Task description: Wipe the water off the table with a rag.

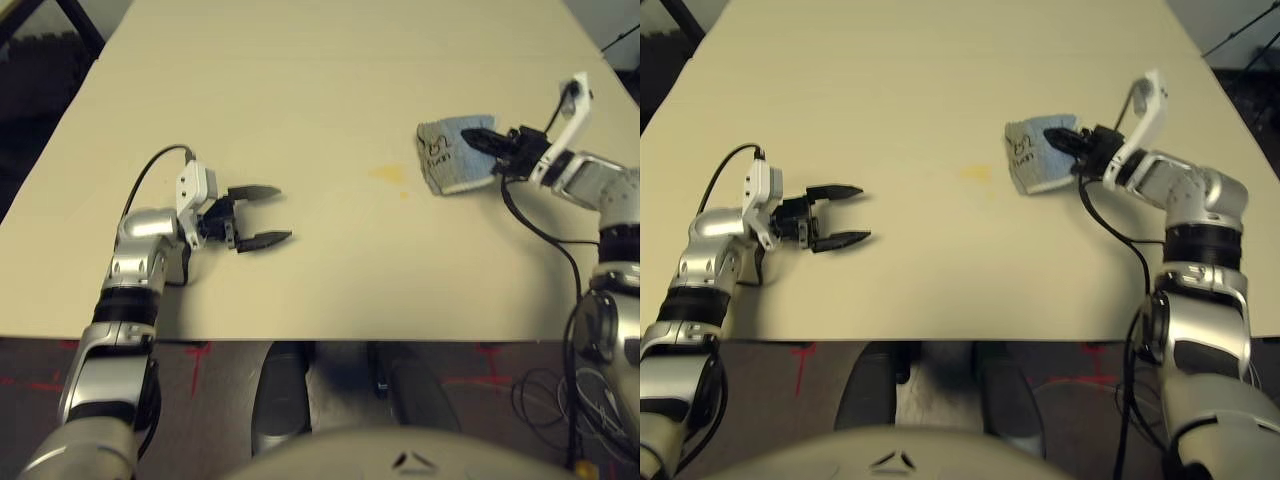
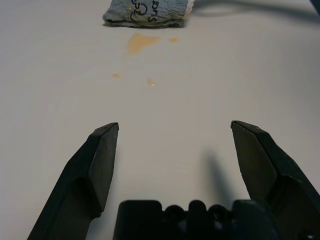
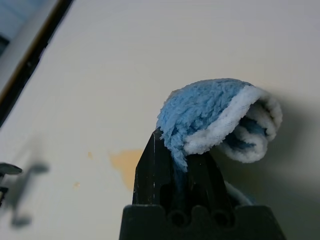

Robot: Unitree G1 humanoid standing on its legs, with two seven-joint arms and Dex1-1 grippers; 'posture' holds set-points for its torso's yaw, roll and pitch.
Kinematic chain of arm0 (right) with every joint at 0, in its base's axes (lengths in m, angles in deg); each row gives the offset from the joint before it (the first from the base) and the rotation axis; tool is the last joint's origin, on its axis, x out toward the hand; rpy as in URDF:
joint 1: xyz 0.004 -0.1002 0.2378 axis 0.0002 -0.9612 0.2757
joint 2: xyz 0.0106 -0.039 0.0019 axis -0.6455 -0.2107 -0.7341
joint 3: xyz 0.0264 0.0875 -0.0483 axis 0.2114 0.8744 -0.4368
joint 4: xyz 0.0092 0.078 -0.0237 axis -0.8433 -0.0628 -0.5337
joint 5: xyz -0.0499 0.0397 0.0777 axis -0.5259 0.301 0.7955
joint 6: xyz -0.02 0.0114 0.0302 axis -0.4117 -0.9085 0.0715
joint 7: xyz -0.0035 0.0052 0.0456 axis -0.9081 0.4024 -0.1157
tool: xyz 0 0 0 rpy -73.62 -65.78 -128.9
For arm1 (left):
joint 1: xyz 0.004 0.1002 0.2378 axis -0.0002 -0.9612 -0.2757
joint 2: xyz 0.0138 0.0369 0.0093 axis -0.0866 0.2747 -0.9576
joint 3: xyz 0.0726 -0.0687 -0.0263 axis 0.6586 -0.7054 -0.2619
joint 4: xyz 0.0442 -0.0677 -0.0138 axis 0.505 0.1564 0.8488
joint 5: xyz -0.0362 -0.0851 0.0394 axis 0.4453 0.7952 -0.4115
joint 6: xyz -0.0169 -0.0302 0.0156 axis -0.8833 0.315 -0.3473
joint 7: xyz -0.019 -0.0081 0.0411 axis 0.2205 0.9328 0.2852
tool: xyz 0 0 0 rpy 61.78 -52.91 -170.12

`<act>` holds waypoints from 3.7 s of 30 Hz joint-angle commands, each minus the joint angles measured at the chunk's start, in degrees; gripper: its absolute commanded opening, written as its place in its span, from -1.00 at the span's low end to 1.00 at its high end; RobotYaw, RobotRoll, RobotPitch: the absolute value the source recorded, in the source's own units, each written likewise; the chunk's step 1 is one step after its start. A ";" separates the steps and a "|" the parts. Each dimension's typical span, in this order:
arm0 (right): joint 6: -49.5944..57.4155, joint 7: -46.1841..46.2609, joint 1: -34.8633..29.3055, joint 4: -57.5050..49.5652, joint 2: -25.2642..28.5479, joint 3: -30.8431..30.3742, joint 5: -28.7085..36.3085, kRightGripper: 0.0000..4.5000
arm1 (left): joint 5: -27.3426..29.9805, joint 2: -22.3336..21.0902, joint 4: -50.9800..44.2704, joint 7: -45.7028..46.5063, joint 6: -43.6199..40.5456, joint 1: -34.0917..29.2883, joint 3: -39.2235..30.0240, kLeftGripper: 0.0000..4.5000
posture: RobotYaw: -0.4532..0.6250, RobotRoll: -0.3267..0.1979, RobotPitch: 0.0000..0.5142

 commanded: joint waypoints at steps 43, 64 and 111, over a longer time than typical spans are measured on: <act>4.00 -10.78 -1.28 0.04 -9.01 -12.03 -12.06 -1.00 | -2.02 -0.07 2.41 2.95 2.48 -1.46 -0.62 1.00 | 0.12 0.25 -0.16; 8.36 -4.31 -6.29 -10.54 10.09 3.83 -2.95 -1.00 | -3.33 2.11 9.41 1.06 5.64 3.52 0.45 1.00 | -0.02 0.25 -0.22; -47.47 4.40 -1.00 17.74 19.16 6.52 -16.53 0.99 | -4.65 2.32 16.56 30.95 5.13 9.87 -11.36 1.00 | 0.04 0.25 -0.25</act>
